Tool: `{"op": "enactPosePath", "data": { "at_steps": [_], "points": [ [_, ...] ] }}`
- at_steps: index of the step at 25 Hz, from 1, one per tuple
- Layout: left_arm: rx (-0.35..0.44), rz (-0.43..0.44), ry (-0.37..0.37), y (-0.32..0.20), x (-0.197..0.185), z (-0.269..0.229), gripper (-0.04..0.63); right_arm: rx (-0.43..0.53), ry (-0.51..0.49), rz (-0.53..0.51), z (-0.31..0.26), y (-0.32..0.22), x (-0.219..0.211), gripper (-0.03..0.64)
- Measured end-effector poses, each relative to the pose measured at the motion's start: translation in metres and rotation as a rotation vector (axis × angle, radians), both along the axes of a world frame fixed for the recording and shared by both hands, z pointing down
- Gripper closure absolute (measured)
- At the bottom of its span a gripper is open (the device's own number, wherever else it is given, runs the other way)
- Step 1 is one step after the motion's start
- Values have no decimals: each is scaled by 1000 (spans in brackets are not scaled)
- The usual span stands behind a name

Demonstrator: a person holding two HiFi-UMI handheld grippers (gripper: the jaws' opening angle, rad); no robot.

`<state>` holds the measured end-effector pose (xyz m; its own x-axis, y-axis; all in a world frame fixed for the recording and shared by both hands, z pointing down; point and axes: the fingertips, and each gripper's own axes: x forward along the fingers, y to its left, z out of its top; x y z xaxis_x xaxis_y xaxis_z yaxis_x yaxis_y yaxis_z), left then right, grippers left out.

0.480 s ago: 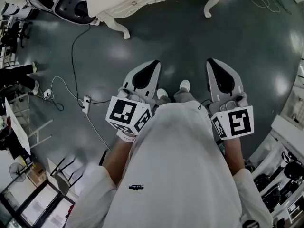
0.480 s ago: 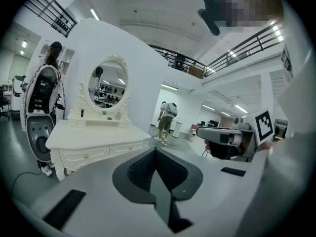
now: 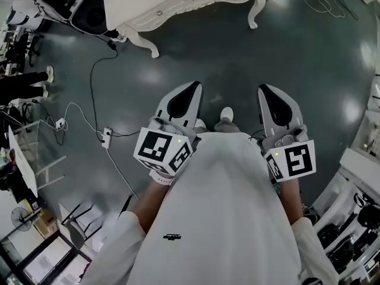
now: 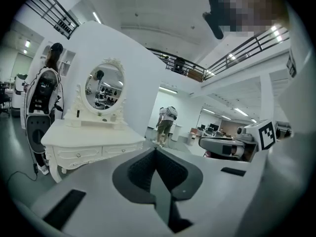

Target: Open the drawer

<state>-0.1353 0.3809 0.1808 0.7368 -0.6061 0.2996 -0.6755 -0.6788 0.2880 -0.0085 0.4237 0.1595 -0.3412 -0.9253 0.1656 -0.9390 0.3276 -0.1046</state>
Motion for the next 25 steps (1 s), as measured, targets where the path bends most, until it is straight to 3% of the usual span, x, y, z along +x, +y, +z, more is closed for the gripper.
{"op": "enactPosePath", "data": {
  "at_steps": [9,14,25],
  "points": [
    [59,-12,2,2,37,-16,586,29,-40,20,4,11,42,604],
    [17,-60,20,-5,47,-11,586,46,-52,11,7,-6,61,604],
    [16,-83,53,-27,54,-20,586,37,-62,-13,12,-32,69,604]
  ]
}}
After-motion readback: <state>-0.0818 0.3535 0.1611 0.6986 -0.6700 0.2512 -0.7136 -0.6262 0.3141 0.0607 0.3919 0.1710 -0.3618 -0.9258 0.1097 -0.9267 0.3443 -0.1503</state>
